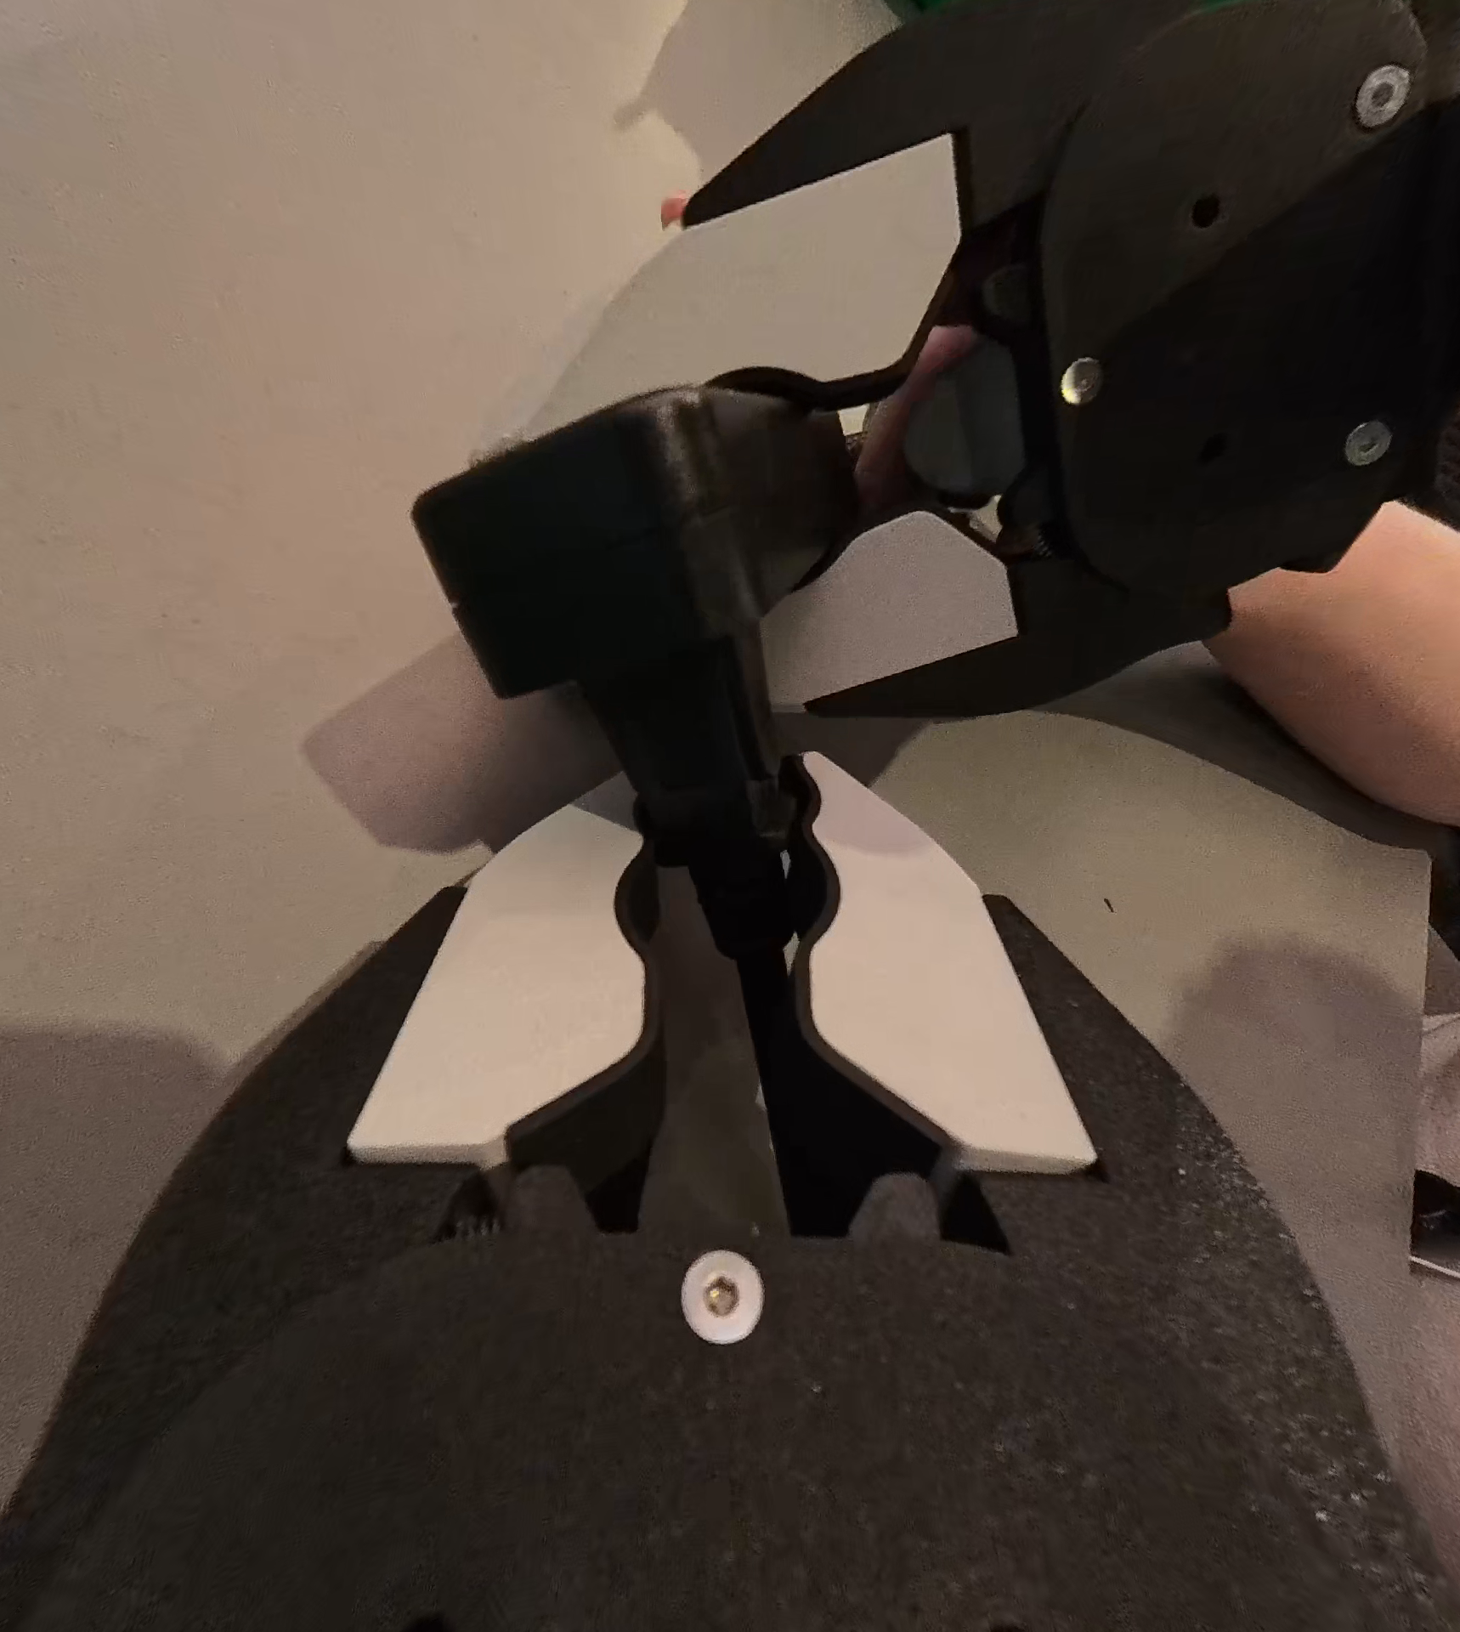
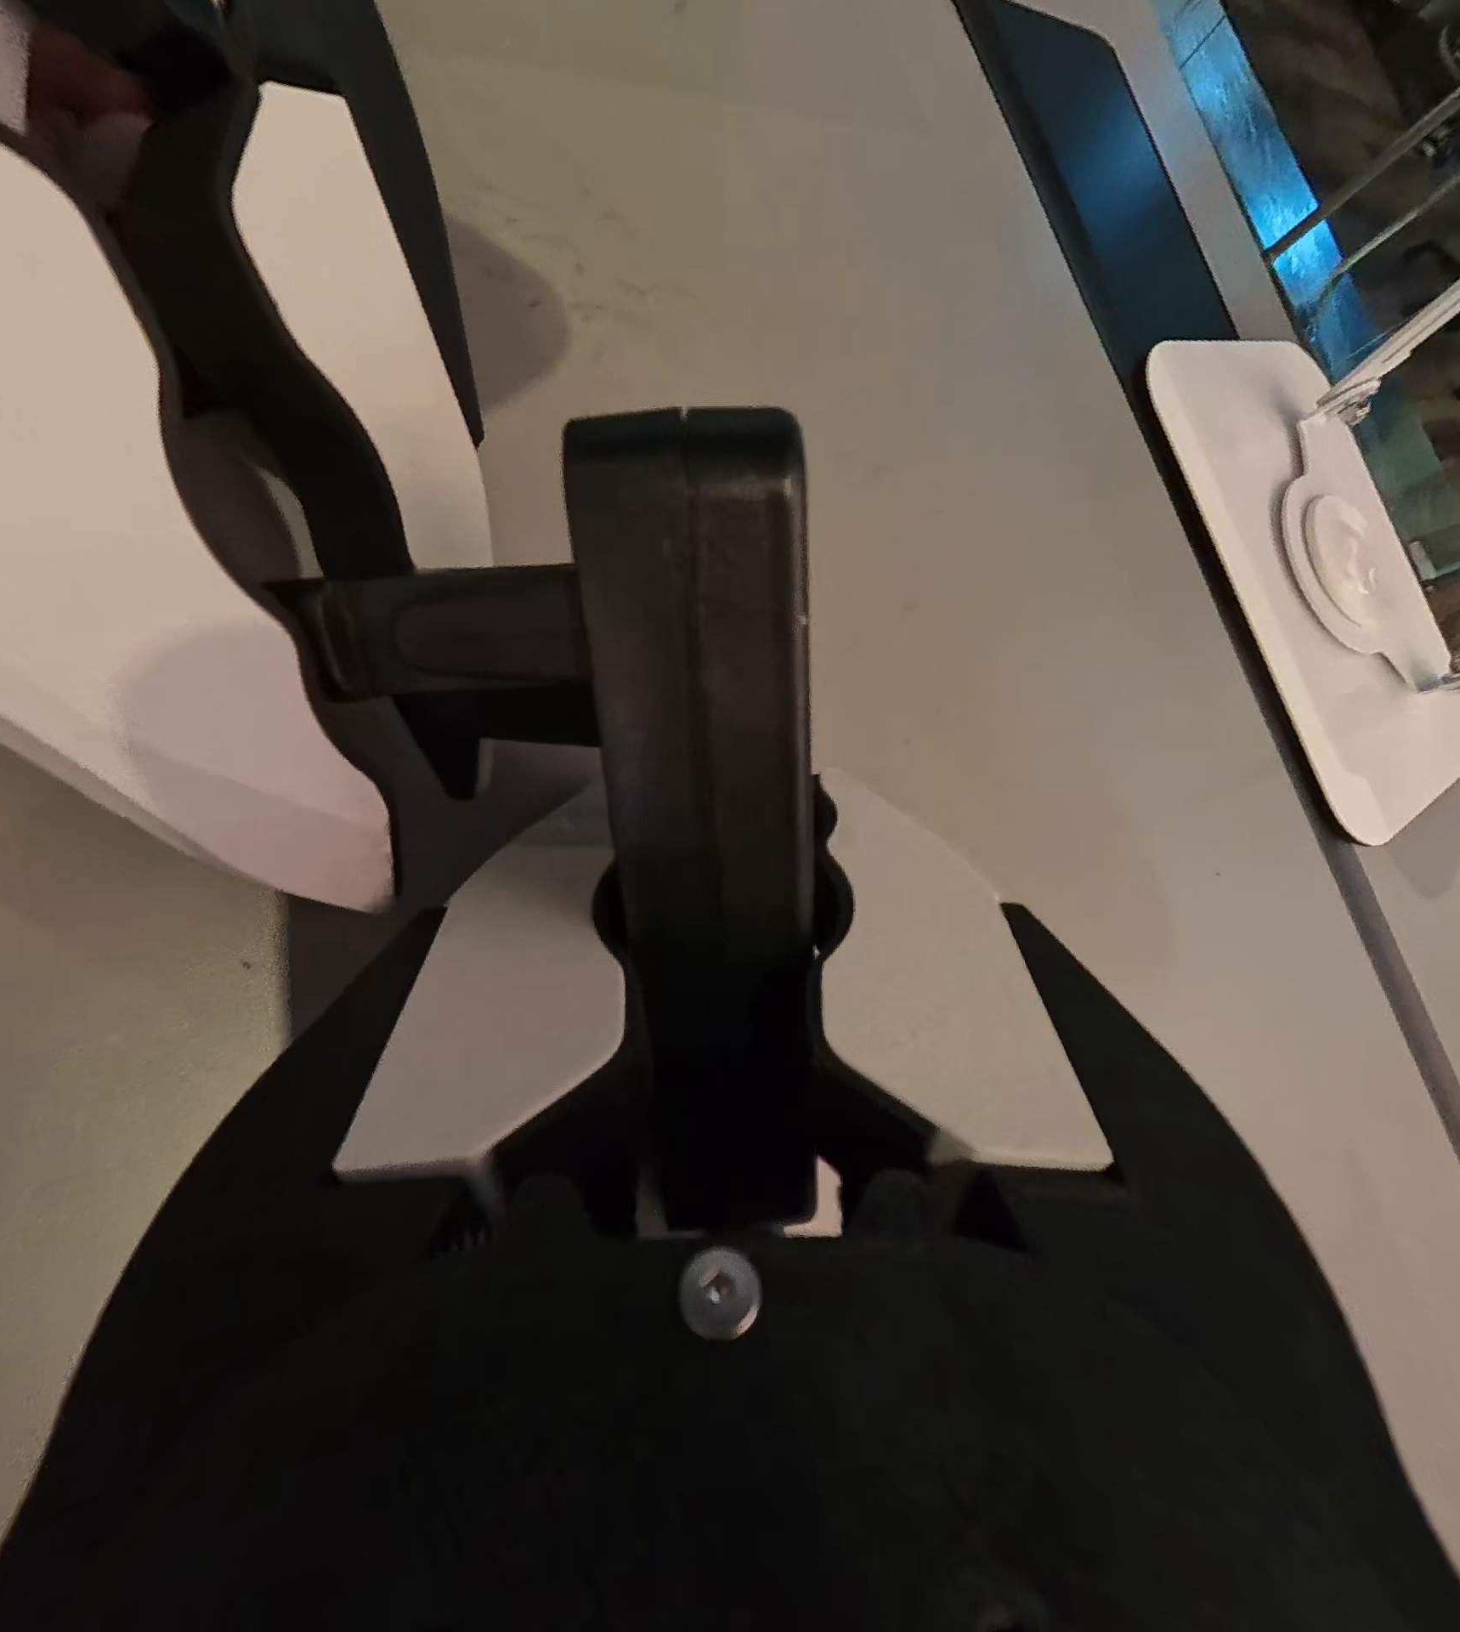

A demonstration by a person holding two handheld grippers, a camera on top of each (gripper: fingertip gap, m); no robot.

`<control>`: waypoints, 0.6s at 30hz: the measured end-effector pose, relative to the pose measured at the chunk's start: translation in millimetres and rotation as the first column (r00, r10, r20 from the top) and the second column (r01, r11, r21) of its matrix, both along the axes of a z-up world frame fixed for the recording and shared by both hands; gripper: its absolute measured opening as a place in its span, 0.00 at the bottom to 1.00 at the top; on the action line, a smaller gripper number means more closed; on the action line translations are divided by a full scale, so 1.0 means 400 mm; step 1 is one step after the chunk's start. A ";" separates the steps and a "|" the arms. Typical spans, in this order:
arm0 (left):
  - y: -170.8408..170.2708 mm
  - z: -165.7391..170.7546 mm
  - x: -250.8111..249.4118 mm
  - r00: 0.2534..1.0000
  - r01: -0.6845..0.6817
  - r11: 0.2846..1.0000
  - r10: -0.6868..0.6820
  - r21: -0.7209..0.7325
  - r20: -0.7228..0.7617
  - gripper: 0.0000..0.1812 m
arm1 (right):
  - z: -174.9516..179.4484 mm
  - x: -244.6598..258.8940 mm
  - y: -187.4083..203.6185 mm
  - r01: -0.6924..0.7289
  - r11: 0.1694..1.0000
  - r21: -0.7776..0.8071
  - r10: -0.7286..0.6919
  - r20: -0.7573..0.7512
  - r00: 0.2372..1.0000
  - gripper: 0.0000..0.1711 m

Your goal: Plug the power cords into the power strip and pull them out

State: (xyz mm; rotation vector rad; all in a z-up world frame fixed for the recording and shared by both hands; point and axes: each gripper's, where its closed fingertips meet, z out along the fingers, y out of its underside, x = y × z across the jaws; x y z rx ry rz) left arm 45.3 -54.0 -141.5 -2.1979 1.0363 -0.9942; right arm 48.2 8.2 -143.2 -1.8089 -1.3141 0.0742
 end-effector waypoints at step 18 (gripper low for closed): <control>0.003 0.029 0.019 0.978 -0.006 0.984 0.042 -0.176 0.202 0.13 | 0.011 -0.003 0.008 -0.008 1.000 0.013 0.009 -0.089 0.996 0.21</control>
